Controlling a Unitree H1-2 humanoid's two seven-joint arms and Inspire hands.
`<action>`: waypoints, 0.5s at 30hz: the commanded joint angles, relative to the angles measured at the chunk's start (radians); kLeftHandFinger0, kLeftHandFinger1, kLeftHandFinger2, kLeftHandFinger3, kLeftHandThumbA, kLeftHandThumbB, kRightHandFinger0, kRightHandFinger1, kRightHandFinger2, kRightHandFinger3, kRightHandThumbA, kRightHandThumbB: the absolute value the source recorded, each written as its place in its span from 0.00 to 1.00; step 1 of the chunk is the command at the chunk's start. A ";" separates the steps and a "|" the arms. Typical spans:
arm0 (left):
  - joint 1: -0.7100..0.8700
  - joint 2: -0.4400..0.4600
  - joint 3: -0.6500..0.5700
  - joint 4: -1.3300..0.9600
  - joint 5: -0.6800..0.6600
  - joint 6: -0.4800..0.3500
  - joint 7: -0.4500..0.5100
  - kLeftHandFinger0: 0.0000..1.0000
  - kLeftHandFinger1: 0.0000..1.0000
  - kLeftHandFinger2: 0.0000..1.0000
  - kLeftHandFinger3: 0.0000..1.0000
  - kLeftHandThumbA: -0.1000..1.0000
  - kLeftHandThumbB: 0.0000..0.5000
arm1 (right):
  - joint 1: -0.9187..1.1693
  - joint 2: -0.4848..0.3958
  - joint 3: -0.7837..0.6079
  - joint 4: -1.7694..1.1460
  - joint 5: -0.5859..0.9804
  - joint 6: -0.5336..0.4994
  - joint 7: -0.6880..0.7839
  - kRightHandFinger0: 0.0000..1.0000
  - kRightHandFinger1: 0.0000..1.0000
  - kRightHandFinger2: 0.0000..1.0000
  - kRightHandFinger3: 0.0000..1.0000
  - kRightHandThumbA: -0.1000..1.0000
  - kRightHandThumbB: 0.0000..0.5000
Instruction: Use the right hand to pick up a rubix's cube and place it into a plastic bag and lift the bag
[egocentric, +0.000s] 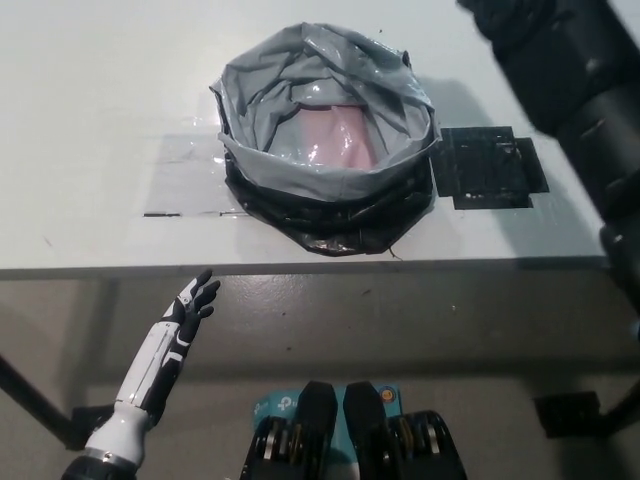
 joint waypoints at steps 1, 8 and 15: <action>-0.015 0.016 0.000 -0.036 0.001 -0.007 -0.017 1.00 1.00 1.00 1.00 1.00 0.37 | -0.040 0.015 0.000 0.006 0.010 -0.017 -0.008 0.00 0.34 0.72 0.81 0.00 0.38; -0.018 0.017 -0.002 -0.033 0.002 -0.022 -0.017 1.00 1.00 1.00 1.00 1.00 0.39 | 0.030 0.073 0.015 0.023 0.000 -0.017 -0.033 0.00 0.36 0.74 0.84 0.00 0.36; -0.026 0.025 -0.003 -0.038 0.005 -0.018 -0.021 1.00 1.00 1.00 1.00 1.00 0.40 | 0.059 0.087 0.058 0.069 -0.039 -0.016 -0.070 0.00 0.45 0.84 0.87 0.00 0.34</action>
